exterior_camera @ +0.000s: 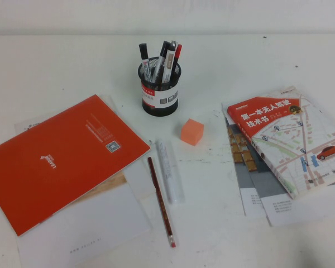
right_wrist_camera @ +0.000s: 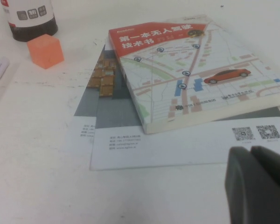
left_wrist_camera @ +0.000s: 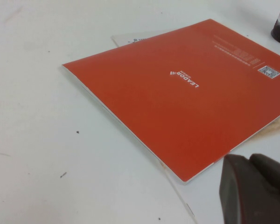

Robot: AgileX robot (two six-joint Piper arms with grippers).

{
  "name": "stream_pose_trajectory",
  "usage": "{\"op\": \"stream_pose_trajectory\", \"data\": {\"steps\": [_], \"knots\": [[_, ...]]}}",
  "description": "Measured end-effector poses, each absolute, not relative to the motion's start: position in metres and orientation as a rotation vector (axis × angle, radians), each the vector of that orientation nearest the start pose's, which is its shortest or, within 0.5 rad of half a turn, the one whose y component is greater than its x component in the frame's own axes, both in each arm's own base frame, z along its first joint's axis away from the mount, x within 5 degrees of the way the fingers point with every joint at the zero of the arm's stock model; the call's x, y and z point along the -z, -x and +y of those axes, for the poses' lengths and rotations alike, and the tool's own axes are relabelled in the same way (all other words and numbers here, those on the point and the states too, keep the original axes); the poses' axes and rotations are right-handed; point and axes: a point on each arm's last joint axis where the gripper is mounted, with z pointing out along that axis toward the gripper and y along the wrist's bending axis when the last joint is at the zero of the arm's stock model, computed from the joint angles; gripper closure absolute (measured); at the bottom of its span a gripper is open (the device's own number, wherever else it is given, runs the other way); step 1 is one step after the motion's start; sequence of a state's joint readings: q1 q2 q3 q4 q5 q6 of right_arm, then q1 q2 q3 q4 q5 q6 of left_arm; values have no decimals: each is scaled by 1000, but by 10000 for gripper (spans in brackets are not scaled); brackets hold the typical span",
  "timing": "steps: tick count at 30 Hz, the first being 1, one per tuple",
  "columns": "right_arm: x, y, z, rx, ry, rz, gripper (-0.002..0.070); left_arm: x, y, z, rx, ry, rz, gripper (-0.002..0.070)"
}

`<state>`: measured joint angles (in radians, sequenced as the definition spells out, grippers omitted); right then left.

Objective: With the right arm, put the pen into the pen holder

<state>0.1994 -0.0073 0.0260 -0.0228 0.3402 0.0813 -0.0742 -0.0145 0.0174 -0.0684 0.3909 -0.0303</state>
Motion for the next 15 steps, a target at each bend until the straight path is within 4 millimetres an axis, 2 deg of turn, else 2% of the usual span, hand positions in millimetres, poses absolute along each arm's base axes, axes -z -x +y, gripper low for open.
{"op": "stream_pose_trajectory", "data": {"steps": [15], "knots": [[-174, -53, 10, -180, 120, 1842, 695, -173, -51, -6, 140, 0, 1879, 677]]}}
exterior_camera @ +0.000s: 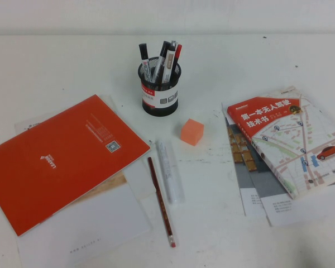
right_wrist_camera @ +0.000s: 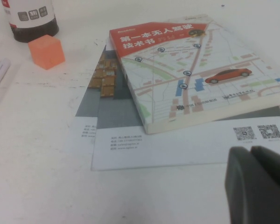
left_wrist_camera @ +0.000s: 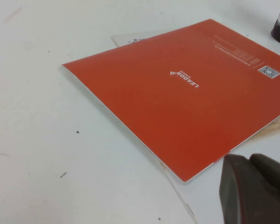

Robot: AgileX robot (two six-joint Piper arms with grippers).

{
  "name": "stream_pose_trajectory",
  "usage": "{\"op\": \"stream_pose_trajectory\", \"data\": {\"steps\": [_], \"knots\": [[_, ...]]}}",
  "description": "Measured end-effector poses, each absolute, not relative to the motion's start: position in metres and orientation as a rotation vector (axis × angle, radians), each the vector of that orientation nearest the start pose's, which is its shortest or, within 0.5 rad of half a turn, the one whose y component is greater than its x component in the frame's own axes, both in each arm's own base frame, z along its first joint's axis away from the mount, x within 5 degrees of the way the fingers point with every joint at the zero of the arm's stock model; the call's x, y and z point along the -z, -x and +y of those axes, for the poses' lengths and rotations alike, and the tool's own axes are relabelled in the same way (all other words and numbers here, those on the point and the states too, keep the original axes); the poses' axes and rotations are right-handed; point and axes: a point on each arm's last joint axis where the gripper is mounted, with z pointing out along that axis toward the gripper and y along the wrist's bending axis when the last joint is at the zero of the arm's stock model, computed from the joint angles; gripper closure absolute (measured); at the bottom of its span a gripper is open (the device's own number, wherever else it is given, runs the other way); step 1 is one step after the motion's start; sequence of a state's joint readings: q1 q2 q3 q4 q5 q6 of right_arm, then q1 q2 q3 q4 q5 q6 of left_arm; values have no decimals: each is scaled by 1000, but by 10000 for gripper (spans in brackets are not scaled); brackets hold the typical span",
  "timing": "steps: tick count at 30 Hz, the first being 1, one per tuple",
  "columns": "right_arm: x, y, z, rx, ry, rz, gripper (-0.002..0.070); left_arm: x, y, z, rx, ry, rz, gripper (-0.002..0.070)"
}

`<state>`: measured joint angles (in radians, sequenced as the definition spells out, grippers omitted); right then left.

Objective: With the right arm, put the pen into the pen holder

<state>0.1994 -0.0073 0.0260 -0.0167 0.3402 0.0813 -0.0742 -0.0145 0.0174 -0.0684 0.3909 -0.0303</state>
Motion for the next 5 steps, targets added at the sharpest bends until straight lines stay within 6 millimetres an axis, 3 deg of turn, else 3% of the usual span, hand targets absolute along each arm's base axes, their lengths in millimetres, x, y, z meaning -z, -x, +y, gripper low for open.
{"op": "stream_pose_trajectory", "data": {"steps": [5], "knots": [[-174, -53, 10, -182, 118, 1843, 695, -173, -51, -6, 140, 0, 1879, 677]]}}
